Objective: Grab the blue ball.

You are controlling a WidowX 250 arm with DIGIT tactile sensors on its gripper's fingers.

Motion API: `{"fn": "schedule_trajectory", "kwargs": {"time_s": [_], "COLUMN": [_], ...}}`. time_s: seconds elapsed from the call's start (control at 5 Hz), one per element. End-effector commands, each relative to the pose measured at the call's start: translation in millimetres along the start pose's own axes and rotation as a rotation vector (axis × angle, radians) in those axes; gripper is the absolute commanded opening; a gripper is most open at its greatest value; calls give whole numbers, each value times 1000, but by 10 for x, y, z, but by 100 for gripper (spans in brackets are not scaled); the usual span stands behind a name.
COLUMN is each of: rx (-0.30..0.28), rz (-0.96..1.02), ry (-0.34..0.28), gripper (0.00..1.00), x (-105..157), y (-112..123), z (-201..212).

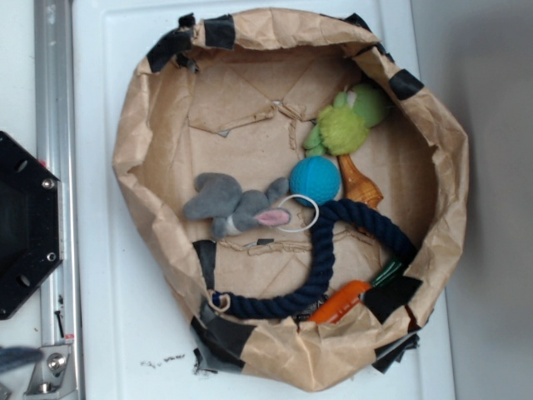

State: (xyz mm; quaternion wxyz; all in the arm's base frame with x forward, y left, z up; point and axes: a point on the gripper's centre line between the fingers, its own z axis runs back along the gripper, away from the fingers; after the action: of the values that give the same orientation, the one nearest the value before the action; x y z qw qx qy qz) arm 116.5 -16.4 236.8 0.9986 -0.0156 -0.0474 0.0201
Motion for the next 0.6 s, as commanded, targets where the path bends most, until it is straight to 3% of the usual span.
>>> {"fn": "schedule_trajectory", "kwargs": {"time_s": [0.0, 0.2, 0.4], "rx": [0, 92, 153], "rz": [0, -4, -149], "ry": [0, -59, -162], "gripper": [100, 100, 100], "x": [0, 475, 975], "y": [0, 333, 349], "z": [0, -419, -606]}}
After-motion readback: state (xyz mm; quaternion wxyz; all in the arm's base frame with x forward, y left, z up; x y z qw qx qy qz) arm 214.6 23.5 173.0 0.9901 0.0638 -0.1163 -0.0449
